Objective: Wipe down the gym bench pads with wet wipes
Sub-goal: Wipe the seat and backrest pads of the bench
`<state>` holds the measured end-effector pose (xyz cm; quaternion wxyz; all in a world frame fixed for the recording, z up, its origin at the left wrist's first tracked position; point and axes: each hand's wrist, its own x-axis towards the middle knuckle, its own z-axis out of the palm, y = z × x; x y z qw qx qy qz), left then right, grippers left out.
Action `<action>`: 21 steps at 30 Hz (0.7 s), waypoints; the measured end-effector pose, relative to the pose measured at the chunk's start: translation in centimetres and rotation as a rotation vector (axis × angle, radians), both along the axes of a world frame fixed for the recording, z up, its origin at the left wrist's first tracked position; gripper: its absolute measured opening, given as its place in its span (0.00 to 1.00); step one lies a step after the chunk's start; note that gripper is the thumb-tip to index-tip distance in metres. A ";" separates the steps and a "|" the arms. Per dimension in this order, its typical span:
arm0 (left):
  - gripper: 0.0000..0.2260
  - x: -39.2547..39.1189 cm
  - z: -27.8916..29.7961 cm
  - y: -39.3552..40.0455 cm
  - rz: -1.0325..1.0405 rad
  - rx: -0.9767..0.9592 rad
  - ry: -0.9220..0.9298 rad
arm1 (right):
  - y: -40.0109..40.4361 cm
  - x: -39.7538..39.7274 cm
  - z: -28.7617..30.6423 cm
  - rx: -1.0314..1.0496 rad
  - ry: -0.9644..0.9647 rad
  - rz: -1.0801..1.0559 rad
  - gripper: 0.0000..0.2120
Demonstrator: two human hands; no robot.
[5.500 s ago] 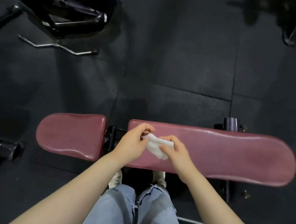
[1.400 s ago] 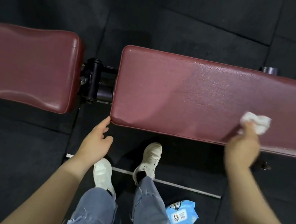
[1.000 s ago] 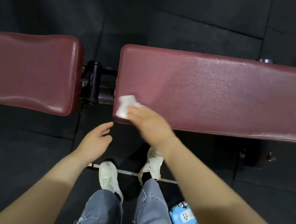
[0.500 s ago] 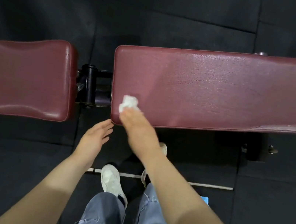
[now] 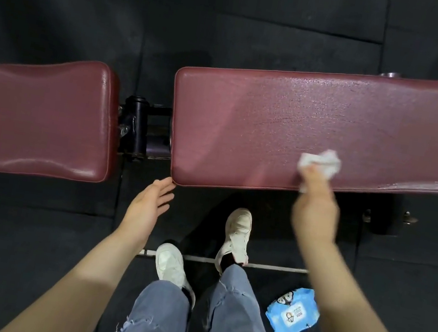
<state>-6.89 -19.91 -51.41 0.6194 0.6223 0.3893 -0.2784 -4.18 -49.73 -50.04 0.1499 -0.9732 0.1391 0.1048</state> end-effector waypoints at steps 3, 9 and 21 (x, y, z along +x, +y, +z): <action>0.20 -0.1 -0.2 0.0 0.044 0.015 -0.013 | 10.2 0.0 -2.2 0.149 -0.034 0.399 0.21; 0.16 0.2 -0.5 0.7 -0.053 0.101 -0.076 | 11.7 2.7 -2.7 0.276 0.093 1.066 0.26; 0.16 -0.3 0.0 0.8 -0.177 0.121 -0.101 | -2.6 -4.9 -1.7 0.291 -0.057 -0.338 0.23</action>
